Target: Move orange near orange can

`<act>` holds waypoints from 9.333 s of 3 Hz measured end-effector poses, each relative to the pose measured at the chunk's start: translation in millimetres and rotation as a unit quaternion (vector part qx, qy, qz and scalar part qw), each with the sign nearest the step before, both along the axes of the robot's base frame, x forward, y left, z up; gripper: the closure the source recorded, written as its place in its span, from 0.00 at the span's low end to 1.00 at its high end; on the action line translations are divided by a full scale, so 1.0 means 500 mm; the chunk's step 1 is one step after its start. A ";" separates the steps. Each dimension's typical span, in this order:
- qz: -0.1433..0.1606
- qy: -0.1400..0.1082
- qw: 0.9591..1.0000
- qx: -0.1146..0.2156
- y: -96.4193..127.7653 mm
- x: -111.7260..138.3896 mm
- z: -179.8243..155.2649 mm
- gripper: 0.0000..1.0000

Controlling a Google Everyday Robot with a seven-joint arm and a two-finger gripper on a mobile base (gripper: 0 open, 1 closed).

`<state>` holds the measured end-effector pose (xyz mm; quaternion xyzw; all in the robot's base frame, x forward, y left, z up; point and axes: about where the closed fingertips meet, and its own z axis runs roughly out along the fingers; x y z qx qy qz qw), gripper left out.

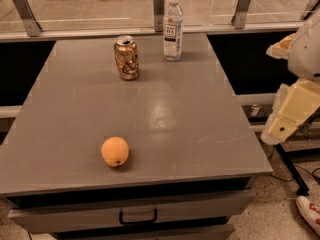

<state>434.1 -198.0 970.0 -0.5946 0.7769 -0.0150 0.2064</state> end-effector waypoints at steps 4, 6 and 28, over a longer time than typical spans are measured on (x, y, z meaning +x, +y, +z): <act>0.068 -0.062 0.974 0.207 0.097 -0.035 -0.080 0.00; 0.155 -0.077 0.937 0.305 0.247 -0.050 -0.052 0.00; -0.034 -0.045 0.910 0.411 0.514 0.403 -0.186 0.59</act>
Offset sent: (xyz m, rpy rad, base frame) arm -0.0297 0.1158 -0.0206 0.8220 -0.1683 0.1787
